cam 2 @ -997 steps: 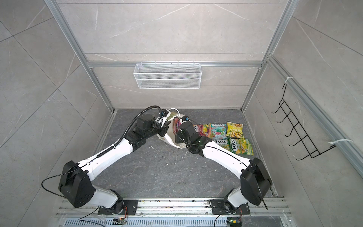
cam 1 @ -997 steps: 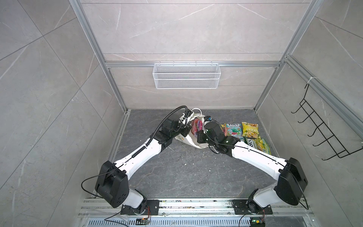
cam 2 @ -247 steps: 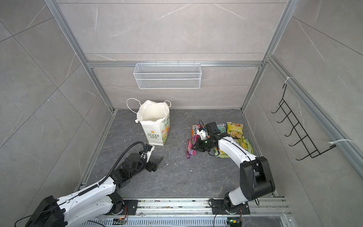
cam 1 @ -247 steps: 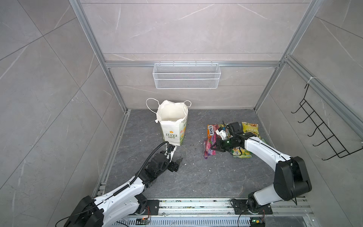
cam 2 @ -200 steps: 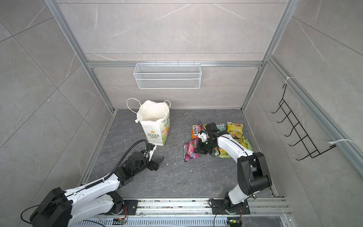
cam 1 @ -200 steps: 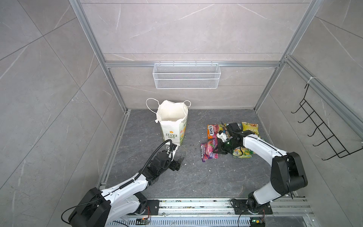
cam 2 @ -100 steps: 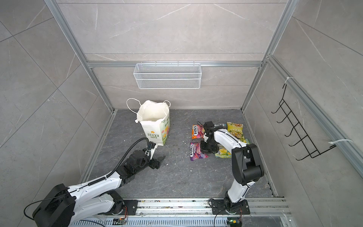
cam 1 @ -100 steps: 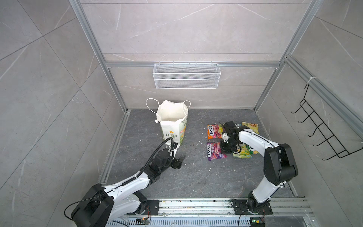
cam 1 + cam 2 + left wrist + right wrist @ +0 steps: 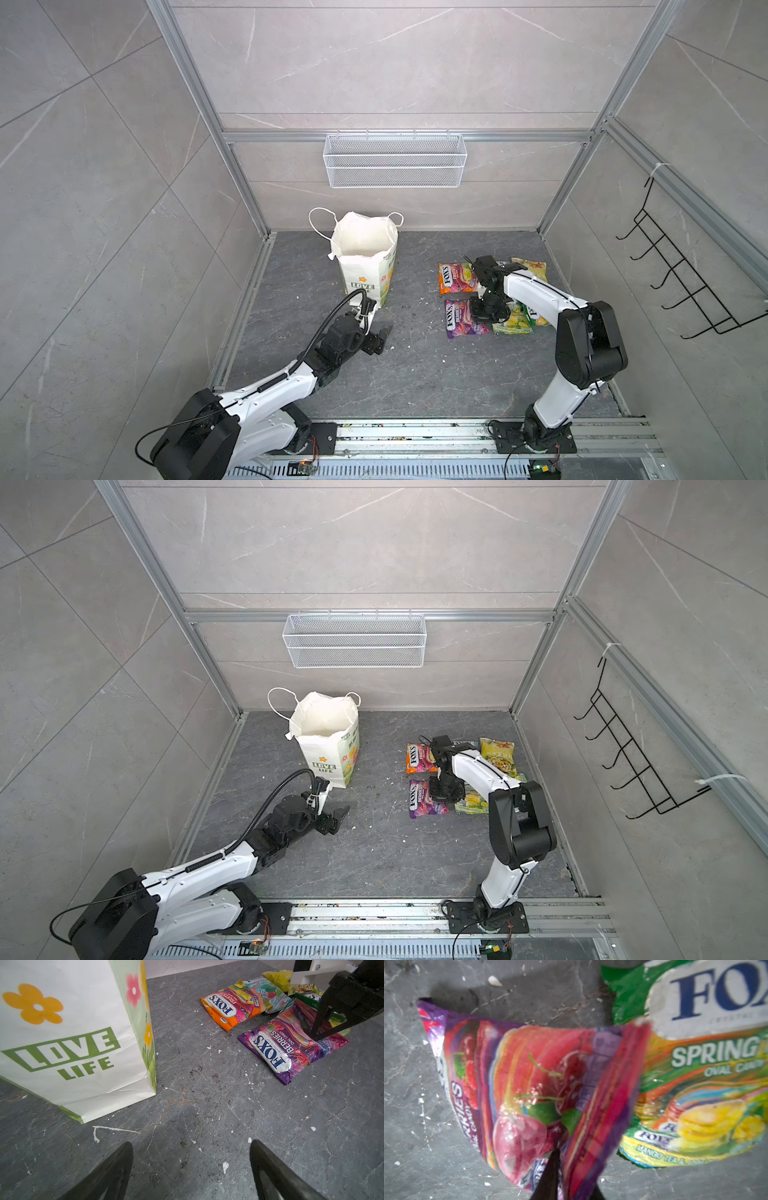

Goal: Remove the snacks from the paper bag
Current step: 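Lower the pink Berries packet onto the table beside the candy row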

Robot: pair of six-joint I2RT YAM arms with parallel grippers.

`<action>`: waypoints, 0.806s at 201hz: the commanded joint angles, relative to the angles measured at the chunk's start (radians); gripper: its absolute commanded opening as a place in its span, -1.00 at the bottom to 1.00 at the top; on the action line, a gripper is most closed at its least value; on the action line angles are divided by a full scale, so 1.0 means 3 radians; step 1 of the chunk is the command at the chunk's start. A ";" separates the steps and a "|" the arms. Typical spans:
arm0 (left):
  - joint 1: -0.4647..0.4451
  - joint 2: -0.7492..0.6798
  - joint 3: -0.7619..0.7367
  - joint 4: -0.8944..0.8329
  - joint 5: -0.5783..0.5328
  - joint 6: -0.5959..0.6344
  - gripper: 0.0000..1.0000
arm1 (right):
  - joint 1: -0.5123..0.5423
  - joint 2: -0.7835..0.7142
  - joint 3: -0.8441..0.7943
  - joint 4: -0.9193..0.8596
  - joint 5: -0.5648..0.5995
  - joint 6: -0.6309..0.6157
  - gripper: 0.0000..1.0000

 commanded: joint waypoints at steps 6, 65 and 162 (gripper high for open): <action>-0.0011 -0.0049 0.0117 0.0040 -0.0063 0.0060 0.78 | -0.0009 -0.0048 0.0159 -0.0173 0.0132 0.0037 -0.51; -0.0013 -0.0102 0.0101 0.0047 -0.0095 0.0110 0.78 | -0.0006 -0.0362 0.0184 -0.0116 0.0282 0.0096 -0.45; -0.0009 -0.0066 0.0125 0.0190 -0.0230 0.0137 0.79 | 0.0803 -0.0469 -0.0349 0.0681 -0.0349 0.0261 -0.70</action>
